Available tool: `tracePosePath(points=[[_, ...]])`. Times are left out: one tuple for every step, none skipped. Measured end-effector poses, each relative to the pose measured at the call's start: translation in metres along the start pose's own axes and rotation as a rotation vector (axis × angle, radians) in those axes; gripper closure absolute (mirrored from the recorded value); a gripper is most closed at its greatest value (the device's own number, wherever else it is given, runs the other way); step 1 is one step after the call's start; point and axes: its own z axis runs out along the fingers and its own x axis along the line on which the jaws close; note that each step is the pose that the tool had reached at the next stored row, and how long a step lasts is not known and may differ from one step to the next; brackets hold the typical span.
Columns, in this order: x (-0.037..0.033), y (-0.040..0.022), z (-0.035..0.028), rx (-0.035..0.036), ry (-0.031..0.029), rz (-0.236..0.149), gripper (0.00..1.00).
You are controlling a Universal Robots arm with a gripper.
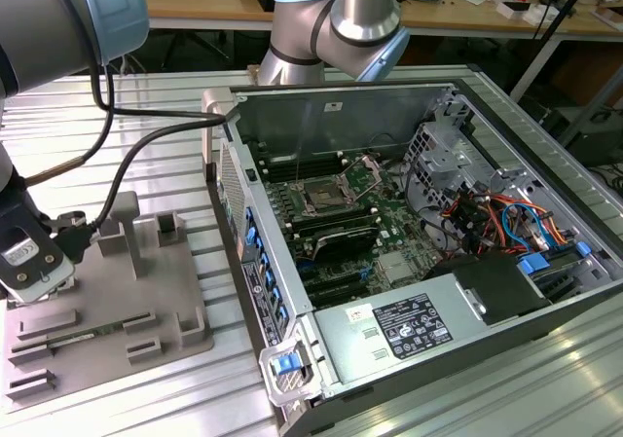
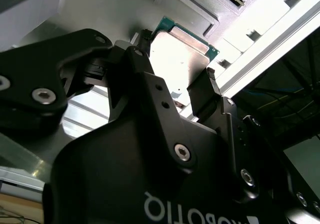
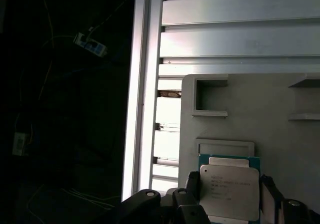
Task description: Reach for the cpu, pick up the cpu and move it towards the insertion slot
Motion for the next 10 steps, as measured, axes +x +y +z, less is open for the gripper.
tracePosePath(points=[[0.0000,0.0000,-0.0004,0.0000,0.0000,0.000,0.45],[0.0000,0.0001,-0.0008,0.0001,0.0001,0.000,0.45],[0.0000,0.0001,-0.0012,0.0001,0.0001,0.000,0.45],[0.0000,0.0001,-0.0015,0.0000,0.0001,0.000,0.45],[0.0000,0.0002,-0.0021,0.0000,0.0001,0.000,0.45],[0.0000,0.0002,-0.0027,0.0000,0.0001,0.000,0.45],[0.0001,0.0002,-0.0030,0.0001,0.0001,0.000,0.45],[0.0000,0.0002,-0.0034,0.0000,0.0001,0.000,0.45],[0.0000,0.0003,-0.0039,0.0000,0.0000,0.000,0.45],[0.0000,0.0003,-0.0044,0.0000,0.0001,0.000,0.45]])
